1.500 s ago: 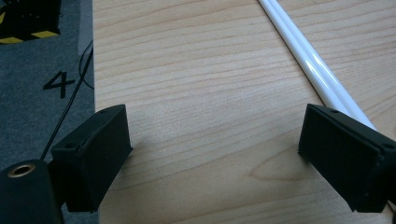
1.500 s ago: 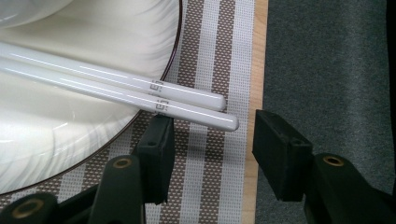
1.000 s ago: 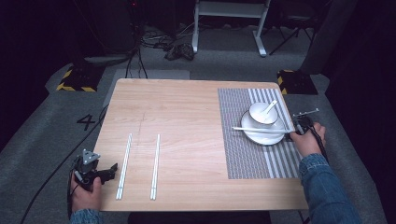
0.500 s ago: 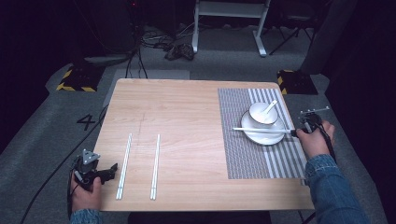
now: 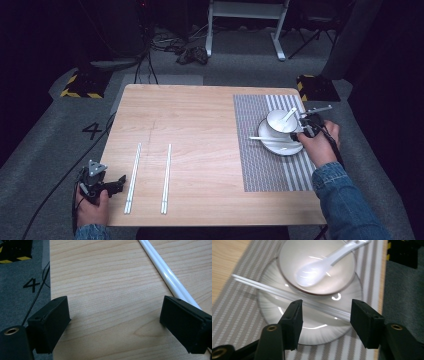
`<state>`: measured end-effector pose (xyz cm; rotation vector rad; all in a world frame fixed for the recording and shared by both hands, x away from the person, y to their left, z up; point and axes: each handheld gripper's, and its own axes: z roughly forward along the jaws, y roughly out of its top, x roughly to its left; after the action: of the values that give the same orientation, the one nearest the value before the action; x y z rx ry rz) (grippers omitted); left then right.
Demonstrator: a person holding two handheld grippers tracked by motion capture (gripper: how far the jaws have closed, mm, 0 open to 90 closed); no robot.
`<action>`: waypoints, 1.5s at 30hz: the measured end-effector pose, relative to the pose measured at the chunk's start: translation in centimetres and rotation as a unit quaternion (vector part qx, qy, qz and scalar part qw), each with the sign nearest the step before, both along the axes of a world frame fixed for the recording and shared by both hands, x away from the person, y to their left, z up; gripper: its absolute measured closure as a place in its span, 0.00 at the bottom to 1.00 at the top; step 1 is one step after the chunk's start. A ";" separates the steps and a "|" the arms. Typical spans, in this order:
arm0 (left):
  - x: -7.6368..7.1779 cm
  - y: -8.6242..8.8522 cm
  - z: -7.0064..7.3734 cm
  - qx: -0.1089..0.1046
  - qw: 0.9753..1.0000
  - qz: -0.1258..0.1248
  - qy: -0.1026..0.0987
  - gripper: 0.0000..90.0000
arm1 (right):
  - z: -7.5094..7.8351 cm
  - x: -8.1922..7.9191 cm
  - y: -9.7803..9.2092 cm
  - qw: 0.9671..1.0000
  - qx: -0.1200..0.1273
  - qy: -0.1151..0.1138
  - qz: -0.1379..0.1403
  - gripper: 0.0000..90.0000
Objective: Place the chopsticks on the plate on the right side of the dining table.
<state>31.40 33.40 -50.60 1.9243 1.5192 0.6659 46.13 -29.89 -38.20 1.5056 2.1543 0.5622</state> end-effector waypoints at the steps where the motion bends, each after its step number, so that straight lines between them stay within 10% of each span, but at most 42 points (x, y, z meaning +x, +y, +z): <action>1: 0.0 0.0 0.0 0.000 1.000 0.000 0.000 0.10 | 0.2 0.0 0.7 1.000 0.000 -0.001 0.007 0.49; 20: 0.1 0.1 0.0 -0.004 1.000 0.000 0.000 0.10 | -1.8 2.9 11.9 0.996 -0.019 0.019 0.089 0.47; 45: 0.1 0.1 0.0 -0.003 1.000 -0.001 0.001 0.10 | -5.2 6.0 13.9 0.993 -0.070 0.063 0.077 0.49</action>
<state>31.47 33.48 -50.61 1.9231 1.5191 0.6580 52.15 -16.02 -43.45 1.3402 2.3694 0.3651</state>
